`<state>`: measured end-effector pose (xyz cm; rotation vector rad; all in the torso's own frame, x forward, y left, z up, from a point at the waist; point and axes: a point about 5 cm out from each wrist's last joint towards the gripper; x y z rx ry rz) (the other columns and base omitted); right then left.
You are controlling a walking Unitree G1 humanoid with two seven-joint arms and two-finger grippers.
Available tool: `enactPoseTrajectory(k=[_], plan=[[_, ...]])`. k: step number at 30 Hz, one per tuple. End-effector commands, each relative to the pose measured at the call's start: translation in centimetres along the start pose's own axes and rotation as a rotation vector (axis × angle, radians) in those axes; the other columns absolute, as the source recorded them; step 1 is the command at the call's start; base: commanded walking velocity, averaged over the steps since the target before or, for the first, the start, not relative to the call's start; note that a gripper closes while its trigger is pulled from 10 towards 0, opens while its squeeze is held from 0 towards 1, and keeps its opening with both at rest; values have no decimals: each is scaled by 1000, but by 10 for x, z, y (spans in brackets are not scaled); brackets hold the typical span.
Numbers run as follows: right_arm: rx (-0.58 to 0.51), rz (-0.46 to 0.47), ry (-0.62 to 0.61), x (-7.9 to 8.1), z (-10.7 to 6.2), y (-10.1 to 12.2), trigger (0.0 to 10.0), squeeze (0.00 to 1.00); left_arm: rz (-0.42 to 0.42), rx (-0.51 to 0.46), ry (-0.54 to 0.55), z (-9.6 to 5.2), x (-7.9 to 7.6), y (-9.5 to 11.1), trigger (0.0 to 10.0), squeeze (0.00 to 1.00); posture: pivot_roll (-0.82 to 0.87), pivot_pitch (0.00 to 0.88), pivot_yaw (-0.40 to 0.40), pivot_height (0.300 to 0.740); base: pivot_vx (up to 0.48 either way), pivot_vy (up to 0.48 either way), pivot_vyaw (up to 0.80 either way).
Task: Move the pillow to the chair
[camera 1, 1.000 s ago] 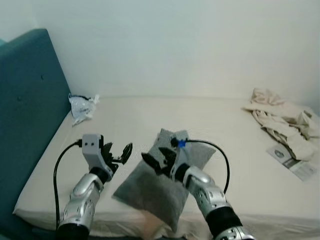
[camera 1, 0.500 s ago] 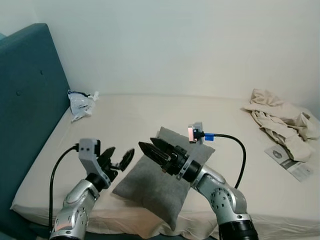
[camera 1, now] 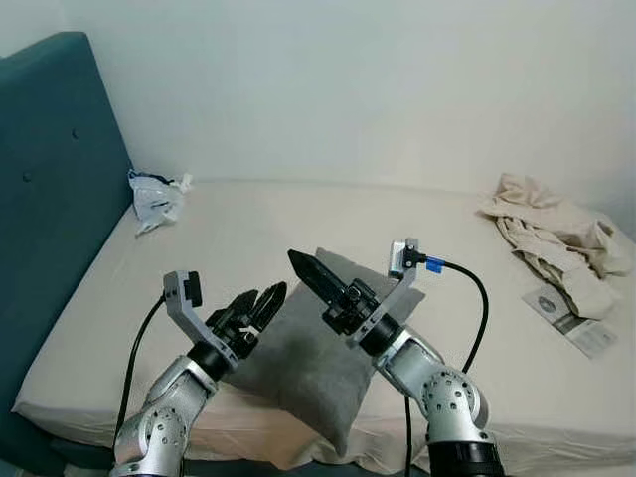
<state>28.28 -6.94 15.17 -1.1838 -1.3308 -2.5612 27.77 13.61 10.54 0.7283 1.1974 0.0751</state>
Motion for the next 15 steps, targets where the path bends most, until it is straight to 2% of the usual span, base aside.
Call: enactPoseTrajectory(k=[1, 7, 11, 13, 15], plan=[[-24, 35, 11, 5, 1, 0, 10000, 0, -9, 17, -21, -1, -3, -1, 10000, 0, -15, 66, -68, 740, 0, 0, 0], [-19, 74, 10, 6, 3, 0, 10000, 0, -17, 17, -30, 1, -8, -1, 10000, 0, -15, 66, -68, 740, 0, 0, 0], [42, 59, 3, 5, 2, -2, 10000, 0, -48, -46, -38, 5, -12, 9, 10000, 0, -19, 67, -63, 740, 0, 0, 0], [112, 5, -11, 1, 1, -6, 10000, 0, -62, -122, -37, 12, -13, 21, 10000, 0, -22, 64, -65, 740, 0, 0, 0], [118, 1, -9, 0, 3, -4, 10000, 0, -81, -159, -61, 19, -18, 27, 10000, 0, -24, 60, -68, 740, 0, 0, 0]])
Point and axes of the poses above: a point about 5 cm out from each wrist's last joint towards the gripper, its own z axis pointing out of the wrist towards the gripper, its own y axis along the axis of the wrist's last joint, x = y × z, and after that the axes turned 14 degrees about -z, right-handed
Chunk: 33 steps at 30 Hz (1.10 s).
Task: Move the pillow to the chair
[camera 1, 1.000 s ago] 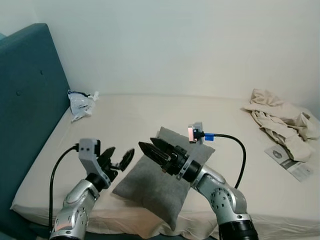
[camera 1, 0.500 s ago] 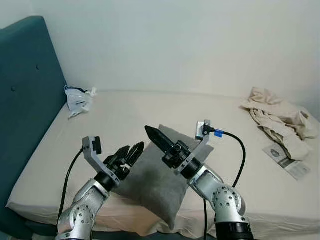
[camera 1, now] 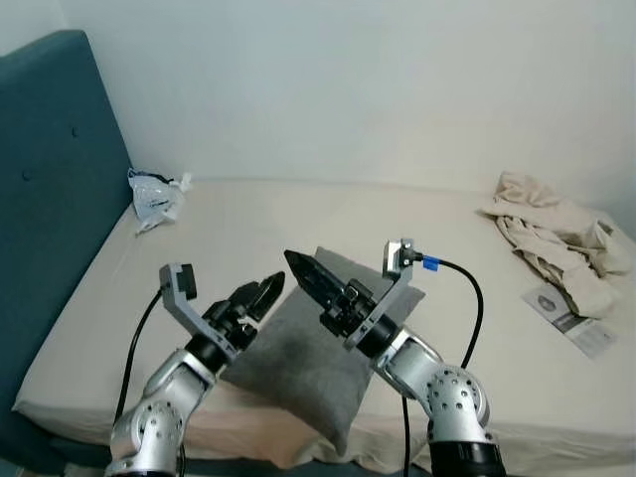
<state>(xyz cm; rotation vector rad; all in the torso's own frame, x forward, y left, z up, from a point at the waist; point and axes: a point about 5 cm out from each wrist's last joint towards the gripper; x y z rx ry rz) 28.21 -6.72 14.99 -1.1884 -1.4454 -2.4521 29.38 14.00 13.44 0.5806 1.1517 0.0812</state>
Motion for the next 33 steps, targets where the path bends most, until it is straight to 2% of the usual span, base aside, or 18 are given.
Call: enactPoseTrajectory(k=[1, 7, 12, 16, 17, 19, 25, 26, 27, 28, 30, 31, 32, 33], plan=[[14, -2, 6, 0, 2, -1, 10000, 0, -22, -33, -7, 2, -2, 2, 10000, 0, -24, 60, -68, 740, 0, 0, 0], [16, 6, 15, 1, 4, 0, 10000, 0, -29, -33, -29, 7, -7, 1, 10000, 0, -26, 52, -76, 740, 0, 0, 0], [13, 7, 35, 3, 6, 1, 10000, 0, -46, 13, -68, 6, -13, -6, 10000, 0, -27, 43, -78, 740, 0, 0, 0], [18, 2, 115, 12, 9, 4, 10000, 0, -53, 27, -74, 4, -13, -9, 10000, 0, -26, 34, -78, 740, 0, 0, 0], [22, 3, 117, 12, 9, 3, 9176, 0, -52, 28, -76, 4, -13, -9, 10000, 0, -25, 31, -79, 740, 0, 0, 0], [22, 30, 129, 12, 9, 3, 0, 0, -48, 30, -80, 5, -14, -9, 10000, 0, -24, 28, -80, 740, 0, 0, 0], [31, 2, 143, 14, 8, 4, 0, 0, -45, 27, -87, 7, -15, -8, 10000, 0, -24, 19, -81, 740, 0, 0, 0], [38, -8, 136, 14, 9, 3, 10000, 0, -49, 19, -90, 7, -15, -7, 10000, 0, -26, 15, -80, 740, 0, 0, 0], [38, -8, 136, 14, 9, 3, 10000, 0, -49, 19, -90, 7, -15, -7, 10000, 0, -26, 15, -80, 740, 0, 0, 0], [43, 3, 145, 14, 10, 3, 1882, 0, -56, 13, -105, 8, -17, -6, 10000, 0, -26, 15, -80, 740, 0, 0, 0], [41, 13, 151, 14, 10, 3, 1882, 0, -58, 12, -110, 9, -18, -5, 10000, 0, -26, 15, -80, 740, 0, 0, 0], [29, 26, 162, 15, 9, 4, 0, 0, -59, 20, -123, 9, -19, -6, 10000, 0, -26, 15, -80, 740, 0, 0, 0], [26, 23, 159, 14, 9, 5, 4235, 0, -60, 23, -129, 9, -20, -7, 10000, 0, -26, 13, -82, 740, 0, 0, 0], [26, 23, 159, 14, 9, 5, 4235, 0, -60, 23, -129, 9, -20, -7, 10000, 0, -26, 13, -82, 740, 0, 0, 0]])
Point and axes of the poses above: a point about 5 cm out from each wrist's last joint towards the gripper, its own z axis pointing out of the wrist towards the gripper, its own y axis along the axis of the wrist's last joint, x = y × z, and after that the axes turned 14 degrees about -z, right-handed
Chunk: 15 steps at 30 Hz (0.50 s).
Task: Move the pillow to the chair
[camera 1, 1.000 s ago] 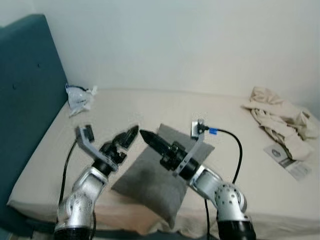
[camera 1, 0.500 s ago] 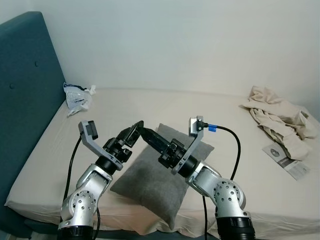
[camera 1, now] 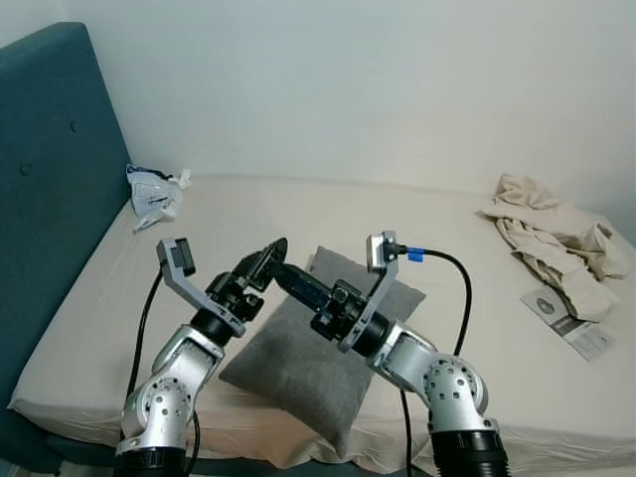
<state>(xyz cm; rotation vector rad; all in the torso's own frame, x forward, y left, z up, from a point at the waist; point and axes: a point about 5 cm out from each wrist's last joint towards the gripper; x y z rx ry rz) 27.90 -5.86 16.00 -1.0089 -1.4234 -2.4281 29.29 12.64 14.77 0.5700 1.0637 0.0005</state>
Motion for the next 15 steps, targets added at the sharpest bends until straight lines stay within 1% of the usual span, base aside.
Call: enactPoseTrajectory(k=[1, 5, 6, 9, 15], plan=[[-7, -8, 17, 2, 2, 4, 10000, 0, -21, 5, -32, 1, -4, -2, 10000, 0, -26, 13, -82, 740, 0, 0, 0], [-4, -11, 1, 0, 2, 4, 10000, 0, -38, 4, -59, -1, -7, -3, 10000, 0, -26, 11, -83, 740, 0, 0, 0], [-9, -7, 0, -1, 4, 4, 10000, 0, -57, 8, -84, -2, -10, -4, 10000, 0, -27, 11, -85, 740, 0, 0, 0], [-21, -2, 6, 0, 6, 6, 10000, 0, -74, 17, -108, -4, -13, -5, 10000, 0, -26, 12, -85, 740, 0, 0, 0], [-59, 14, 19, 1, 8, 12, 10000, 0, -92, 33, -125, -6, -15, -6, 10000, 0, -25, 13, -87, 740, 0, 0, 0]])
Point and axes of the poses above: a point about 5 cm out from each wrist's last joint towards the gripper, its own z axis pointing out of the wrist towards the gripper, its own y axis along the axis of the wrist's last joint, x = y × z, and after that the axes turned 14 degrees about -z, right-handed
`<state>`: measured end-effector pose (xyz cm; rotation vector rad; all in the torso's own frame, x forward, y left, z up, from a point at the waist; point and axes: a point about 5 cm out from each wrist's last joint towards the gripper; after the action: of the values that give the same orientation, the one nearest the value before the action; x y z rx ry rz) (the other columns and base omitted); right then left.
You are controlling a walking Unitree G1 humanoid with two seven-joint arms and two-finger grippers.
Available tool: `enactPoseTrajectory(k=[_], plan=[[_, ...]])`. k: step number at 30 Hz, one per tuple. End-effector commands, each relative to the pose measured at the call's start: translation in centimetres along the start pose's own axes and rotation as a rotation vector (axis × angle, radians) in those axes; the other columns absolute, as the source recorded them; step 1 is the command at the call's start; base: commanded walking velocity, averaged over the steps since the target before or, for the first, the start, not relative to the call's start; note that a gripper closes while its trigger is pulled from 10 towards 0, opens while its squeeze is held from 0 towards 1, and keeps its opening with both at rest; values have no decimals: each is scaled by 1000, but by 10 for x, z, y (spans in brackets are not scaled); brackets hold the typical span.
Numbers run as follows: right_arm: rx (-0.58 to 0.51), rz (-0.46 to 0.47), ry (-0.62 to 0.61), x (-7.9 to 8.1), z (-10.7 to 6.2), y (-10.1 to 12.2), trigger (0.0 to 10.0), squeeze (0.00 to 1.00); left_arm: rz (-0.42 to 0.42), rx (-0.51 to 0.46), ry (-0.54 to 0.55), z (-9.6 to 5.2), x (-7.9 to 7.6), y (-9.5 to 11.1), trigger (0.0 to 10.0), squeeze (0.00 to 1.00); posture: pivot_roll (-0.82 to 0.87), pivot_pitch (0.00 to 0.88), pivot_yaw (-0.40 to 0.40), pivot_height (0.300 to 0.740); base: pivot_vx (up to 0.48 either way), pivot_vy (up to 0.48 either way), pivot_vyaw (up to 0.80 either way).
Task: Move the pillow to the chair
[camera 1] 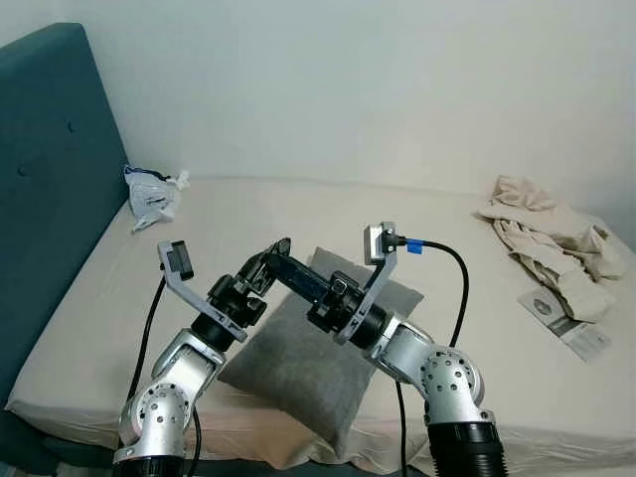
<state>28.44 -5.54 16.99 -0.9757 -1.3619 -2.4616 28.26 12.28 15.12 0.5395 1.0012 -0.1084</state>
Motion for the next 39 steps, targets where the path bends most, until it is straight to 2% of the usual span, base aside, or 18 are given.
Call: enactPoseTrajectory(k=[1, 8, 9, 10, 11, 15, 16, 17, 18, 27, 28, 29, 33, 34, 35, 39], plan=[[-25, 5, -12, -2, 0, 5, 10000, 0, -9, 15, -36, 0, -5, -2, 10000, 0, -25, 13, -87, 740, 0, 0, 0], [-59, 55, 18, 0, 1, 8, 10000, 0, -14, 21, -30, -1, -5, -3, 10000, 0, -22, 16, -85, 740, 0, 0, 0], [-73, 73, 29, 1, 1, 9, 7216, 0, -14, 23, -31, -1, -5, -3, 10000, 0, -23, 18, -84, 740, 0, 0, 0], [-87, 92, 34, 1, 0, 10, 431, 0, -13, 24, -31, -1, -5, -3, 10000, 0, -23, 18, -84, 740, 0, 0, 0], [-106, 119, 42, 2, 0, 11, 0, 0, -14, 26, -31, -1, -5, -3, 10000, 0, -24, 19, -85, 740, 0, 0, 0], [-118, 133, 49, 2, -1, 13, 0, 0, -15, 24, -31, -1, -5, -3, 10000, 0, -24, 19, -86, 740, 0, 0, 0], [-118, 134, 49, 2, -1, 13, 8275, 0, -15, 23, -32, 0, -5, -3, 10000, 0, -25, 20, -86, 740, 0, 0, 0], [-112, 132, 48, 2, -2, 13, 8275, 0, -16, 21, -31, 0, -5, -3, 10000, 0, -25, 20, -86, 740, 0, 0, 0], [-102, 128, 46, 2, -2, 12, 10000, 0, -16, 21, -32, 1, -6, -3, 10000, 0, -25, 20, -86, 740, 0, 0, 0], [-72, 132, 40, 3, -2, 8, 10000, 0, -21, 28, -42, 2, -7, -4, 10000, 0, -26, 24, -87, 740, 0, 0, 0], [-72, 133, 40, 3, -2, 9, 6588, 0, -16, 42, -48, 2, -8, -5, 10000, 0, -25, 26, -88, 740, 0, 0, 0], [-74, 134, 41, 3, -2, 9, 0, 0, -13, 49, -51, 2, -8, -5, 10000, 0, -25, 26, -88, 740, 0, 0, 0], [-80, 139, 49, 4, -2, 9, 0, 0, -9, 60, -52, 2, -9, -6, 10000, 0, -24, 27, -88, 740, 0, 0, 0], [-73, 129, 40, 3, -3, 9, 1529, 0, -7, 66, -51, 2, -8, -7, 10000, 0, -24, 28, -87, 740, 0, 0, 0], [-70, 125, 38, 3, -2, 9, 10000, 0, -7, 67, -51, 2, -9, -7, 10000, 0, -25, 29, -87, 740, 0, 0, 0], [-65, 123, 38, 4, -2, 8, 10000, 0, -6, 71, -51, 2, -9, -7, 10000, 0, -25, 29, -86, 740, 0, 0, 0]])
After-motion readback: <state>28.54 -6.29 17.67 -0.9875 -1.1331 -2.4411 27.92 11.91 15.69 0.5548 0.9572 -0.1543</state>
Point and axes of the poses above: a point about 5 cm out from each wrist's last joint towards the gripper, its own z axis pointing out of the wrist towards the gripper, its own y axis along the axis of the wrist's last joint, x = y × z, and after that the axes turned 14 degrees about -z, right-handed
